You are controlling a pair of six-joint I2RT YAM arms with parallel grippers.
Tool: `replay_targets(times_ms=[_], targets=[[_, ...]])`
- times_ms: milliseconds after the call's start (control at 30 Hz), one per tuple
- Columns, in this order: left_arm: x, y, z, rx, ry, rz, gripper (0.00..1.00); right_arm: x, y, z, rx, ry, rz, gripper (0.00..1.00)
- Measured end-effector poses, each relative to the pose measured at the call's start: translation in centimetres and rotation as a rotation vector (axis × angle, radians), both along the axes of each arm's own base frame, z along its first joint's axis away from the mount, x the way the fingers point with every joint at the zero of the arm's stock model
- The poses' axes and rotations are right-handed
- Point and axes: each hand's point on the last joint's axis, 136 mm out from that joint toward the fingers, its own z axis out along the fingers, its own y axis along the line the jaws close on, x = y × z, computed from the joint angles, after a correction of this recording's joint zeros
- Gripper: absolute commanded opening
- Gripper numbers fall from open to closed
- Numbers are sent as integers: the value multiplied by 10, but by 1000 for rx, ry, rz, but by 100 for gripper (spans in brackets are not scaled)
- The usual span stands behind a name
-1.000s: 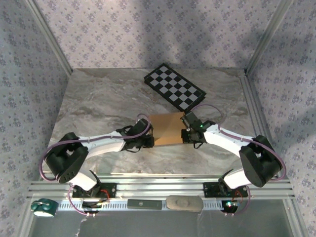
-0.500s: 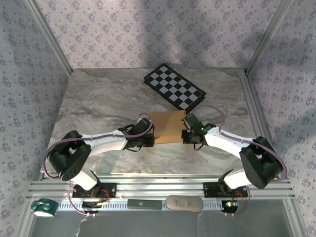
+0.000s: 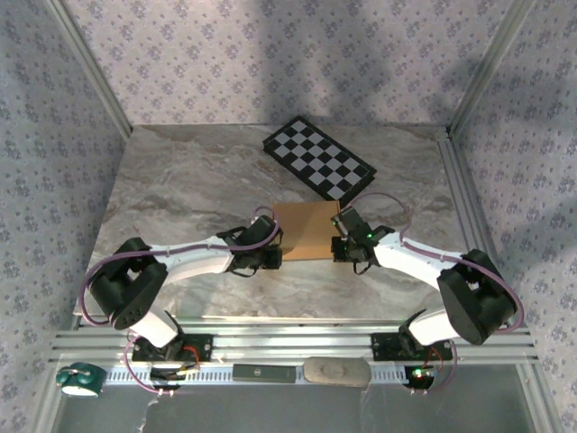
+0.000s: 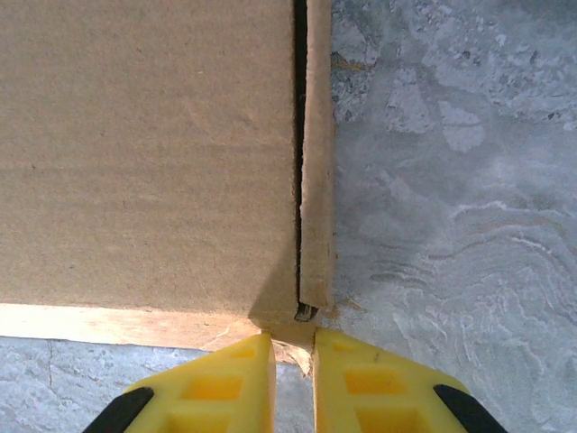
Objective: Fold the paper box
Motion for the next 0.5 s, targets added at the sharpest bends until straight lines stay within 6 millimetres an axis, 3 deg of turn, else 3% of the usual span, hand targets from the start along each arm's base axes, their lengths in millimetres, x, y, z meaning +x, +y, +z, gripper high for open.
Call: replay_targets(times_ms=[500], targets=[[3,2,-5,32,-10,-9,15,5,1,-1,-2,-32,28,18]])
